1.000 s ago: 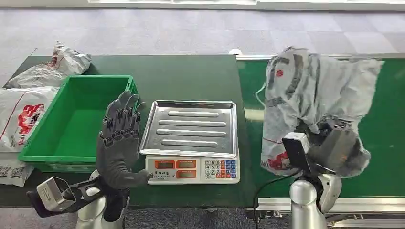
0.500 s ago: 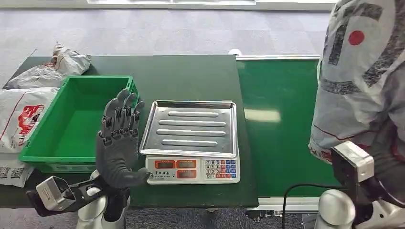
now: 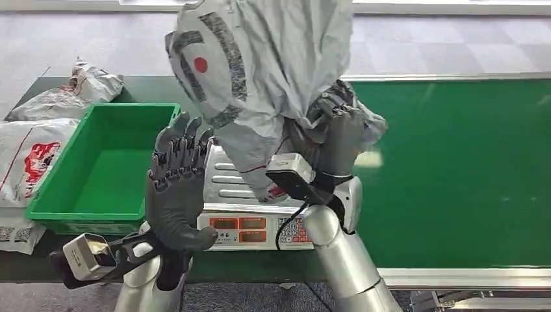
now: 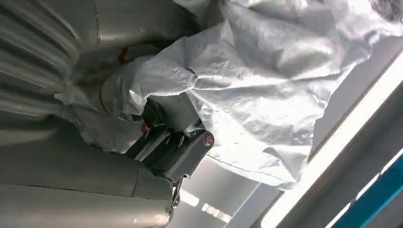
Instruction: Moved the parcel from conveyor to table for the left to box.
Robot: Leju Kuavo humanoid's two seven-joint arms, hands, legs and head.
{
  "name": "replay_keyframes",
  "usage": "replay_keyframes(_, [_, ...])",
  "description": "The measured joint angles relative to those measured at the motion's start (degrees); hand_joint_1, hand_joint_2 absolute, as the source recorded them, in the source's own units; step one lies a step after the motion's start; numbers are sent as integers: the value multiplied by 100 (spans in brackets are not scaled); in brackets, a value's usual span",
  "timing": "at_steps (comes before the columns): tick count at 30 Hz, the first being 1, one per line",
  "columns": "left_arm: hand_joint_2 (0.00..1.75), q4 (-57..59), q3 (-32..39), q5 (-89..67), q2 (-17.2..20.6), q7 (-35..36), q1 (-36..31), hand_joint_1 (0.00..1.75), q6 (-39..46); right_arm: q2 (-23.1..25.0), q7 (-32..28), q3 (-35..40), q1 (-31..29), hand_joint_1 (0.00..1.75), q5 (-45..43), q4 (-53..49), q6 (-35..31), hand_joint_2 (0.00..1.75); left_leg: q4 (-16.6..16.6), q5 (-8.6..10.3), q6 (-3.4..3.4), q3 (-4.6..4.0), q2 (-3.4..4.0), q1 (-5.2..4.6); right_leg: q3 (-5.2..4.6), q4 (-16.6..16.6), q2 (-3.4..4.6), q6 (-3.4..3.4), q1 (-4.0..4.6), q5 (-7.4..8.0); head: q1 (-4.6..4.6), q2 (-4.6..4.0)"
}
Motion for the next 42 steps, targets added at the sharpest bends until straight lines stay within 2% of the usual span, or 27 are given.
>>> replay_keyframes(13, [175,83,-50,35,22,-42,-2,0,7,0,7,429,-231,175,-138,615,52,175,1,-4,4,-12,-3,-2,-11,-2,-3,1,-3,-2,2,0])
replay_keyframes(14, [175,92,-53,35,26,-50,-2,0,7,0,0,431,-239,0,-162,652,50,175,1,-4,4,-12,-3,-2,-11,-2,-3,1,-3,-2,2,0])
replay_keyframes(16, [175,116,-59,35,33,-68,-5,0,0,0,7,431,-254,0,-197,724,39,175,1,-4,4,-12,-2,-2,-12,-2,-3,1,-2,-2,2,0])
replay_keyframes(17, [175,129,-63,35,33,-70,-8,0,-2,0,24,431,-258,0,-205,770,39,0,1,-4,4,-12,-2,-2,-12,-2,-3,1,-2,-2,2,0])
replay_keyframes(22, [175,168,-74,-4,35,-66,-64,0,-28,0,317,427,-298,0,-74,1043,-168,0,0,-3,3,-12,-2,-2,-13,-2,-3,1,-2,-2,2,0])
replay_keyframes(26, [175,168,-74,-69,35,-28,-73,0,-98,0,481,403,-348,0,-46,1199,-89,0,1,-4,3,-13,-2,-2,-13,-2,-2,1,-3,-2,2,0])
replay_keyframes(27, [175,166,-74,-105,35,-24,-74,0,-103,-2,596,392,-374,0,-7,1279,105,0,0,-4,3,-13,-2,-2,-13,-2,-2,1,-3,-2,2,0])
replay_keyframes(30, [175,166,-74,-175,35,-24,-82,0,-146,-9,752,390,-504,0,-112,1597,1409,0,1,-4,3,-12,-1,-2,-14,-2,-2,0,-2,-1,0,0])
replay_keyframes(31, [175,166,-72,-214,35,-29,-88,0,-186,-9,741,390,-529,0,-116,1718,1654,0,1,-3,3,-13,-3,-1,-14,-2,-3,0,-2,-1,2,0])
replay_keyframes(42, [175,-7,-44,-452,66,-39,6,0,-188,-59,776,313,-637,0,-50,2254,1991,0,1,-2,1,-17,-10,-1,-14,-2,-12,0,-2,-2,2,0])
